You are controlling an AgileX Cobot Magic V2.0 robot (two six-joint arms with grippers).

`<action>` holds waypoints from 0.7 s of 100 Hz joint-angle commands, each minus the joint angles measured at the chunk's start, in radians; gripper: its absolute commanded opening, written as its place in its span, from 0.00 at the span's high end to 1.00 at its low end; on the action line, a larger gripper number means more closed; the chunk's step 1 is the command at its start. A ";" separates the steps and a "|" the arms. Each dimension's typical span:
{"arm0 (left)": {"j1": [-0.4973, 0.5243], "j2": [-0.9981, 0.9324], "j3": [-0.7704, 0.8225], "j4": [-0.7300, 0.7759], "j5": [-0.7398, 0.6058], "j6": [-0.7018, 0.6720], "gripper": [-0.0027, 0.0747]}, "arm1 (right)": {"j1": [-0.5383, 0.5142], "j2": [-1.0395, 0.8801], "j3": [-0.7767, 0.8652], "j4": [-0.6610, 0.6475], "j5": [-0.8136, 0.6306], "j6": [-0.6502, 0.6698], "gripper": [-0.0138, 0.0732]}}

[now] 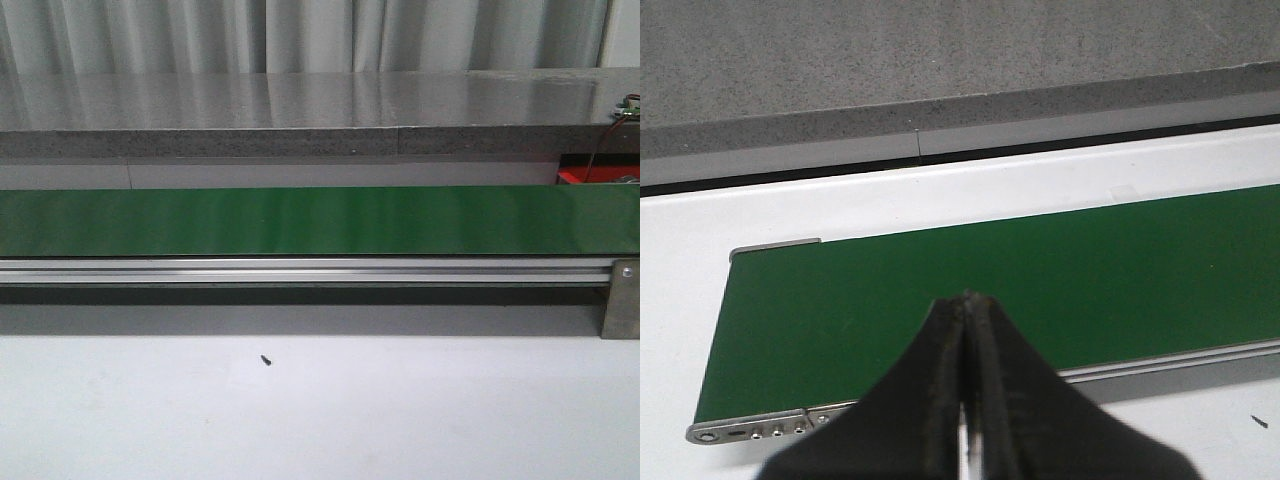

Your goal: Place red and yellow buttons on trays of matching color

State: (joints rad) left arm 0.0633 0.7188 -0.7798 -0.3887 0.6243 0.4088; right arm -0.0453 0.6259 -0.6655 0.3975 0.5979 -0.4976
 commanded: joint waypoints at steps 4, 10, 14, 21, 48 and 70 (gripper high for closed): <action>-0.007 -0.003 -0.027 -0.024 -0.069 0.000 0.99 | 0.002 -0.003 -0.023 0.008 -0.072 -0.010 0.92; -0.007 -0.003 -0.027 -0.024 -0.069 0.000 0.99 | 0.002 -0.003 -0.023 0.008 -0.072 -0.010 0.92; -0.007 -0.003 -0.027 -0.024 -0.069 0.000 0.99 | 0.002 -0.003 -0.023 0.008 -0.072 -0.010 0.92; -0.007 -0.003 -0.027 -0.024 -0.069 0.000 0.99 | 0.002 -0.003 -0.023 0.008 -0.072 -0.010 0.92; -0.007 -0.003 -0.027 -0.024 -0.069 0.000 0.99 | 0.002 -0.003 -0.022 0.006 -0.089 -0.008 0.92; -0.007 -0.003 -0.027 -0.026 -0.069 0.000 0.99 | 0.003 -0.059 0.019 -0.145 -0.165 0.155 0.92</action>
State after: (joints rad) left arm 0.0633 0.7188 -0.7798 -0.3887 0.6243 0.4088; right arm -0.0453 0.5938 -0.6404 0.3252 0.5411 -0.4341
